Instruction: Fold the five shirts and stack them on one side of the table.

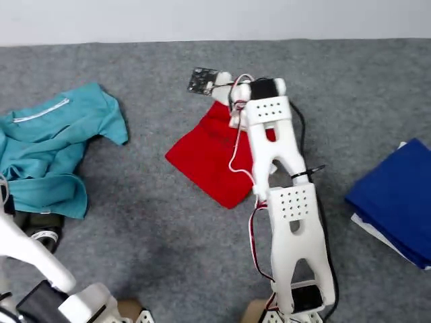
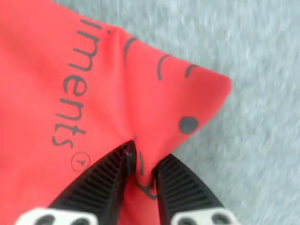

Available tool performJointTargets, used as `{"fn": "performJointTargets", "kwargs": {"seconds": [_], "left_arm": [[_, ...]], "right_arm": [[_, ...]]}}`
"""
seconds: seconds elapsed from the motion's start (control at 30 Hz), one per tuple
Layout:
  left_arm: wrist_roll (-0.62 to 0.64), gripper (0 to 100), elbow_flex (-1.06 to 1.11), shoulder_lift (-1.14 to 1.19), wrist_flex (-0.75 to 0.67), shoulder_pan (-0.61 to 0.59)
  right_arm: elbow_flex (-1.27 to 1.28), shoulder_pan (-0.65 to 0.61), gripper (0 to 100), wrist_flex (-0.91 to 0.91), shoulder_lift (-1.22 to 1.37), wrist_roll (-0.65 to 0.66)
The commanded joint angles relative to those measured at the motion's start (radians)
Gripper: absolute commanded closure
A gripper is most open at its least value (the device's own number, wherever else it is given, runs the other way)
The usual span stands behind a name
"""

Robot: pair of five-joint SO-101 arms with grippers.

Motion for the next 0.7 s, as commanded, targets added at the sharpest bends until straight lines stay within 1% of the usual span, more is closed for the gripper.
{"fn": "performJointTargets", "kwargs": {"seconds": [0.0,0.1,0.13,0.2,0.4,0.53,0.67], "left_arm": [[0.002,100,-0.001,-0.043,0.009,0.002],[0.002,100,-0.001,-0.043,0.011,-0.009],[0.002,100,-0.001,-0.043,0.009,-0.02],[-0.002,100,-0.001,-0.041,0.006,-0.038],[-0.005,100,-0.001,-0.041,0.005,-0.068],[-0.005,100,-0.002,-0.041,0.006,-0.066],[-0.005,100,-0.002,-0.041,0.008,-0.066]], "right_arm": [[-0.092,-0.021,90.9,-0.027,0.007,0.015],[-0.12,-0.027,87.0,-0.012,0.019,0.012],[-0.133,-0.028,86.8,-0.005,0.019,-0.009],[-0.166,-0.03,86.4,-0.004,0.019,-0.075],[-0.288,-0.024,79.0,-0.002,0.019,-0.331],[-0.4,-0.024,78.8,0.096,0.018,-0.43],[-0.42,-0.012,78.7,0.209,-0.053,-0.624]]}}
